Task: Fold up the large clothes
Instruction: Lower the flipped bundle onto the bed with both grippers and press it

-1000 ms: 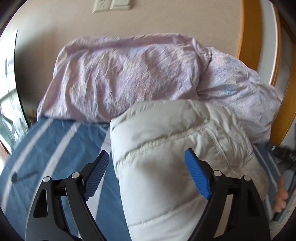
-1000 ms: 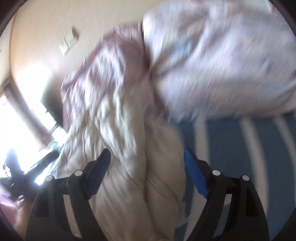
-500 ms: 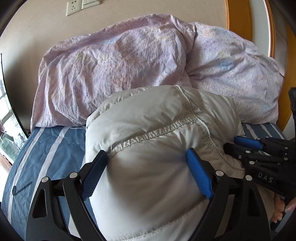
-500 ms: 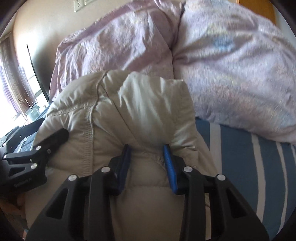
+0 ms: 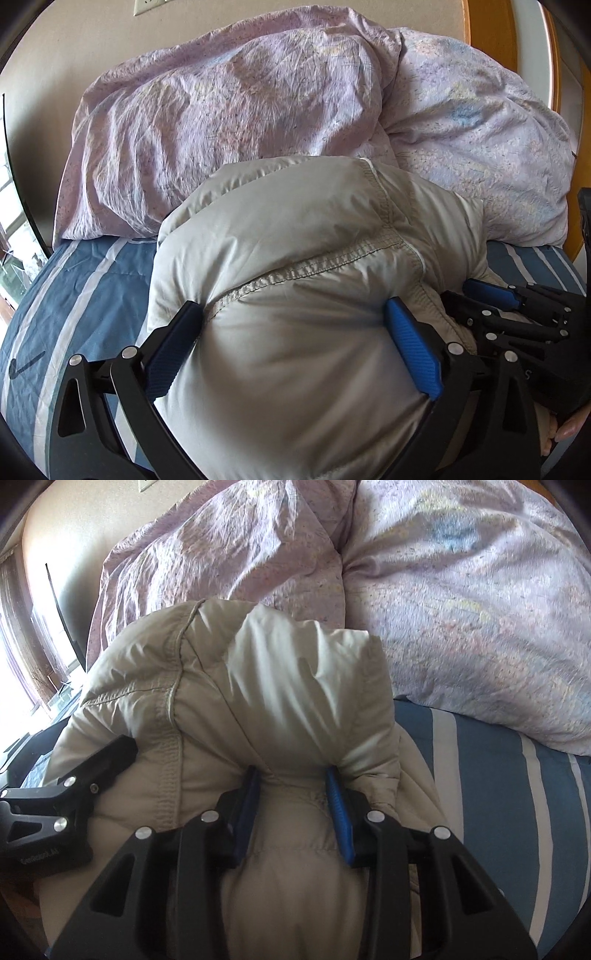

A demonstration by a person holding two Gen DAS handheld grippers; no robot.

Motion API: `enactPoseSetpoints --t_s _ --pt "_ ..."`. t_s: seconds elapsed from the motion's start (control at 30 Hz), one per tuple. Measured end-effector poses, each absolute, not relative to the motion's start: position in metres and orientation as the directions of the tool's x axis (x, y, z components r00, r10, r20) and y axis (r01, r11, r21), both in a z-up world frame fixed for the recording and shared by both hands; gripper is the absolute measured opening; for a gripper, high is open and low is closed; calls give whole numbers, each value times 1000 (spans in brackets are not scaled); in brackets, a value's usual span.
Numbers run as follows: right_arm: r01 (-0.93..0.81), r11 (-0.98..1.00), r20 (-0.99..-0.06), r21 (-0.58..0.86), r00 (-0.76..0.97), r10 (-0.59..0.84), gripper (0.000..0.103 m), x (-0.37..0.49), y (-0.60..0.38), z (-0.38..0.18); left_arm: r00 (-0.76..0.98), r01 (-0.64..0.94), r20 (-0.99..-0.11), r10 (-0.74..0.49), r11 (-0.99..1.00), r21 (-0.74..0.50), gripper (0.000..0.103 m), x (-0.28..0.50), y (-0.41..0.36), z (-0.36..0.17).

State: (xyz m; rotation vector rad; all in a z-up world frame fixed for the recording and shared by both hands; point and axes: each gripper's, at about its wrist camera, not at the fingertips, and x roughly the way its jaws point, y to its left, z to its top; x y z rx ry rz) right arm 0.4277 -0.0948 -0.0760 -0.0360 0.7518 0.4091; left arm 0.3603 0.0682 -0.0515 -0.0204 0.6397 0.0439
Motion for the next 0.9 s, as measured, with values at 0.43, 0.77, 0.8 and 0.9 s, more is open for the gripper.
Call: enactPoseSetpoints --t_s 0.43,0.77,0.8,0.9 --pt "-373 918 -646 135 670 367 37 359 -149 -49 791 -49 -611 25 999 -22 100 315 80 -28" --pt "-373 918 -692 134 628 356 41 372 -147 -85 771 -46 -635 38 999 4 102 325 71 -50" --pt "-372 918 -692 137 627 358 41 373 -147 -87 773 -49 -633 44 999 9 102 326 70 -52" --pt "-371 919 -685 133 636 355 41 376 -145 -92 780 -63 -622 62 998 20 102 328 66 -55"
